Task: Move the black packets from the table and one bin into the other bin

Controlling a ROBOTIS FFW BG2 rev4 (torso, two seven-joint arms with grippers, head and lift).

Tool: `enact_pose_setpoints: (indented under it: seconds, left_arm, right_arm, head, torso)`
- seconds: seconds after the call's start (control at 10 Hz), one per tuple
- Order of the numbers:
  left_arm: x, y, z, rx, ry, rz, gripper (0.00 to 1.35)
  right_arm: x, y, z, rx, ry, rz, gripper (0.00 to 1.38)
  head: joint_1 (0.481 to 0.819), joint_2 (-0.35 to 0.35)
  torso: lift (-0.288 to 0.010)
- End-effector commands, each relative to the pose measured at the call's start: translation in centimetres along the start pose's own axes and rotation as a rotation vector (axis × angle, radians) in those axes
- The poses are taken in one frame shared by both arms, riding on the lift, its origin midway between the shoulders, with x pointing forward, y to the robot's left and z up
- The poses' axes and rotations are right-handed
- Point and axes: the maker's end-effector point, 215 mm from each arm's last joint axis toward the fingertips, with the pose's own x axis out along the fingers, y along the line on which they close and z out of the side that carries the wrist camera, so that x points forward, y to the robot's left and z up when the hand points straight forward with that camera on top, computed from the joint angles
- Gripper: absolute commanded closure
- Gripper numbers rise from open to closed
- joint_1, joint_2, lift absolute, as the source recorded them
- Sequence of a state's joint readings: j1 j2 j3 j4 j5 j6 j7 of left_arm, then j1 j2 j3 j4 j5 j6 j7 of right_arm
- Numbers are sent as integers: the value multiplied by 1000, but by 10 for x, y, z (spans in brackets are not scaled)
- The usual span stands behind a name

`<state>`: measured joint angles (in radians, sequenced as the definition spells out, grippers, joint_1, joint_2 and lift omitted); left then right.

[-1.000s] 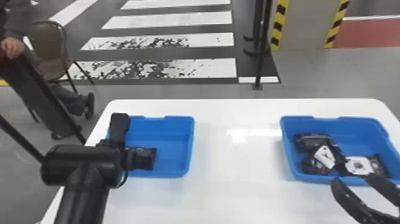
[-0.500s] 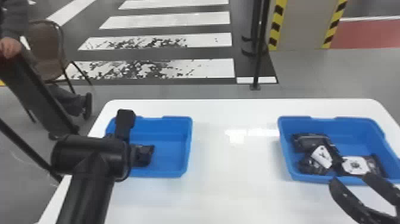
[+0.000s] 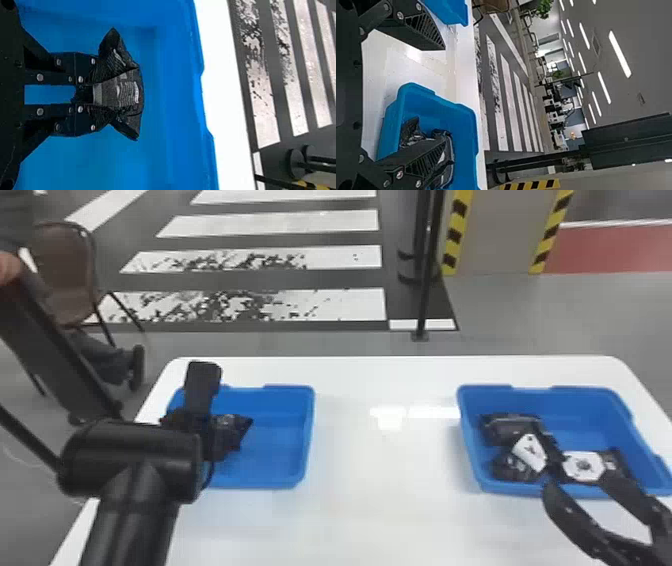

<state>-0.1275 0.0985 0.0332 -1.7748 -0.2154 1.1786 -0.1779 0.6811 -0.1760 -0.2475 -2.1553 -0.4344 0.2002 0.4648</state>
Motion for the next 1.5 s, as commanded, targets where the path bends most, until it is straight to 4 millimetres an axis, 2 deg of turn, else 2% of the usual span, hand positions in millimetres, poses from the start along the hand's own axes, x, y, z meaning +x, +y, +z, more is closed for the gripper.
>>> enact_pose_setpoints:
  seconds: [0.0, 0.1, 0.2, 0.4, 0.6, 0.7, 0.8, 0.9, 1.1, 1.3, 1.4]
  left_arm:
    - [-34, -4, 26, -14, -126, -20, 1214]
    - [-61, -3, 46, -21, -229, -23, 1214]
    - [-86, -13, 70, -6, -367, -48, 1214]
    - [-126, -43, 111, 31, -622, -109, 1214]
    - [-159, -75, 123, 81, -789, -151, 1214]
    - [-170, -85, 121, 111, -835, -156, 1214]
    - [-182, -105, 118, 125, -877, -197, 1214]
    - [-191, -130, 118, 129, -905, -256, 1214]
    - [-212, -186, 121, 147, -941, -383, 1214]
    - [-230, -222, 123, 162, -971, -470, 1214]
    - [-239, -232, 125, 169, -993, -494, 1214]
  right_arm:
    - [6, 6, 19, -23, -35, 17, 196]
    - [17, 12, 41, -42, -75, 38, 197]
    - [32, 23, 64, -48, -120, 75, 199]
    - [64, 59, 102, -21, -168, 190, 199]
    - [87, 111, 142, -15, -208, 323, 196]
    - [96, 133, 158, -17, -225, 375, 200]
    - [104, 152, 167, -21, -230, 419, 200]
    - [112, 168, 170, -19, -231, 462, 199]
    - [128, 186, 171, -16, -225, 509, 200]
    - [136, 206, 171, -17, -220, 553, 200]
    - [141, 209, 168, -11, -213, 562, 199]
  head:
    - [695, 84]
    - [695, 75]
    - [695, 72]
    - [695, 67]
    - [695, 65]
    - [695, 72]
    - [686, 76]
    - [662, 87]
    - [654, 75]
    - [649, 43]
    - [644, 27]
  torso:
    - [-110]
    - [-110]
    - [-110]
    - [-110]
    - [-110]
    - [-110]
    - [-110]
    - [-110]
    - [-110]
    - [-110]
    - [-110]
